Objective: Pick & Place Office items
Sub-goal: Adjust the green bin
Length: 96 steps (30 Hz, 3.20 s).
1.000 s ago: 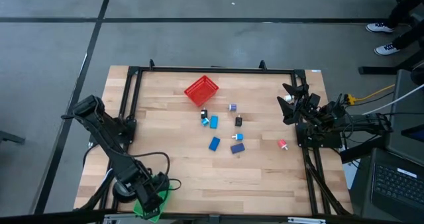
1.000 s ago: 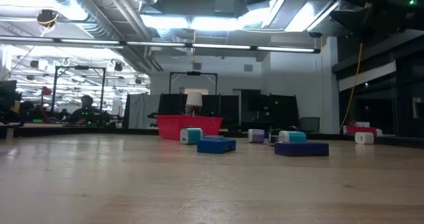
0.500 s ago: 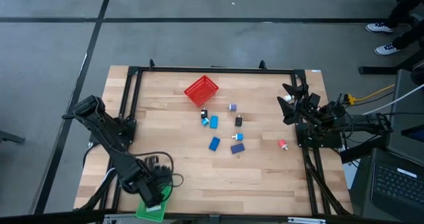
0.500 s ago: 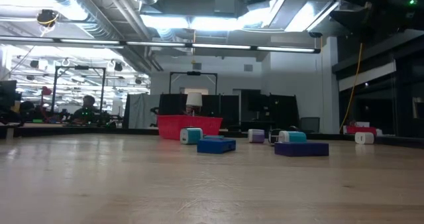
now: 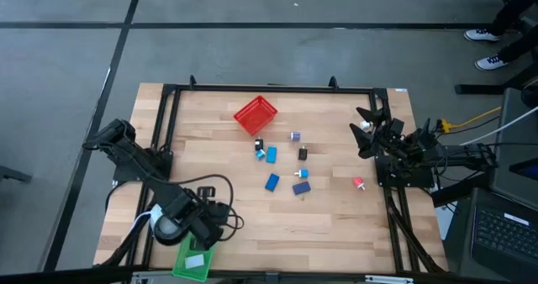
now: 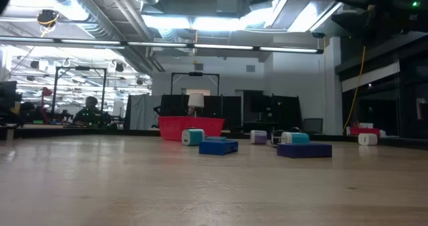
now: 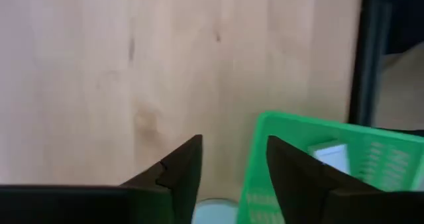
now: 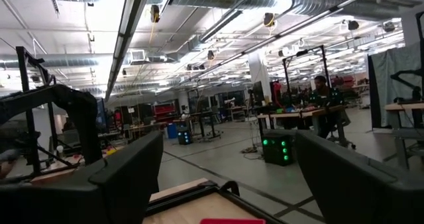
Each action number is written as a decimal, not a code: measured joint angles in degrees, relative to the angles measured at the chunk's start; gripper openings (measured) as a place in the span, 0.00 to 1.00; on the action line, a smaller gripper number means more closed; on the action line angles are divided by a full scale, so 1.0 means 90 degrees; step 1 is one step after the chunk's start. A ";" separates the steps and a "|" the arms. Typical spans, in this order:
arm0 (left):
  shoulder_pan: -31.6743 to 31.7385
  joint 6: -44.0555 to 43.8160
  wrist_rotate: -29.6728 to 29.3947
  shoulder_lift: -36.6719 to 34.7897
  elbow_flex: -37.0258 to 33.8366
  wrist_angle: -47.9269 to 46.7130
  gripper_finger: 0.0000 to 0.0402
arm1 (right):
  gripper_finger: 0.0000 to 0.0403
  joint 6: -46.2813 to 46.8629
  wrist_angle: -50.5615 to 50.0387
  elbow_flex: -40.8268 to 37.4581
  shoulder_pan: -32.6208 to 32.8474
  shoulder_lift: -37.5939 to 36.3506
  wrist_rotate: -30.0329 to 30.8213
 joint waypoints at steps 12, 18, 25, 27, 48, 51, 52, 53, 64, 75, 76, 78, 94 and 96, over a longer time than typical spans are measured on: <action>-0.0108 -0.0319 0.0501 0.0055 -0.0017 0.0360 0.02 | 0.86 0.0020 -0.0023 0.0002 -0.0001 0.0000 -0.0004; -0.0114 -0.0389 0.1098 0.0516 -0.0025 0.0413 0.00 | 0.86 0.0013 -0.0018 0.0002 -0.0001 0.0000 -0.0004; -0.0117 -0.0323 0.1449 0.1010 -0.0025 0.0406 0.00 | 0.86 -0.0007 0.0004 0.0002 -0.0001 0.0000 -0.0007; -0.0144 -0.0289 0.1470 0.1067 -0.0025 0.0408 0.01 | 0.86 -0.0011 0.0006 -0.0001 0.0000 0.0000 -0.0007; -0.0148 -0.0238 0.1637 0.1318 -0.0025 0.0525 0.01 | 0.86 -0.0031 0.0025 0.0002 -0.0001 0.0000 -0.0007; -0.0181 -0.0182 0.1646 0.1377 -0.0025 0.0523 0.00 | 0.86 -0.0031 0.0028 0.0001 0.0000 0.0000 -0.0007; -0.0184 -0.0173 0.1649 0.1393 -0.0025 0.0522 0.00 | 0.86 -0.0031 0.0026 0.0002 0.0000 0.0000 -0.0007; -0.0184 -0.0170 0.1652 0.1411 -0.0025 0.0522 0.00 | 0.86 -0.0031 0.0025 0.0002 0.0000 0.0000 -0.0009; -0.0177 -0.0158 0.1494 0.1428 -0.0171 0.0607 0.01 | 0.86 -0.0031 0.0025 0.0002 -0.0001 0.0000 -0.0009; -0.0170 -0.0245 0.1493 0.1428 -0.0944 0.0731 0.00 | 0.86 -0.0028 0.0028 0.0002 0.0000 0.0000 -0.0009; -0.0158 -0.0209 0.1442 0.1428 -0.0954 0.0719 0.00 | 0.86 -0.0026 0.0028 0.0000 -0.0001 0.0000 -0.0009; -0.0111 -0.0109 0.1237 0.1428 -0.0955 0.0681 0.01 | 0.86 -0.0026 0.0028 0.0002 -0.0001 0.0000 -0.0009; 0.1067 0.1666 0.0141 0.1428 -0.0955 0.0617 0.00 | 0.86 -0.0002 0.0030 0.0002 -0.0001 0.0000 -0.0122; 0.1238 0.1928 0.0052 0.1428 -0.0955 0.0617 0.00 | 0.86 0.0009 0.0028 0.0002 -0.0001 0.0000 -0.0128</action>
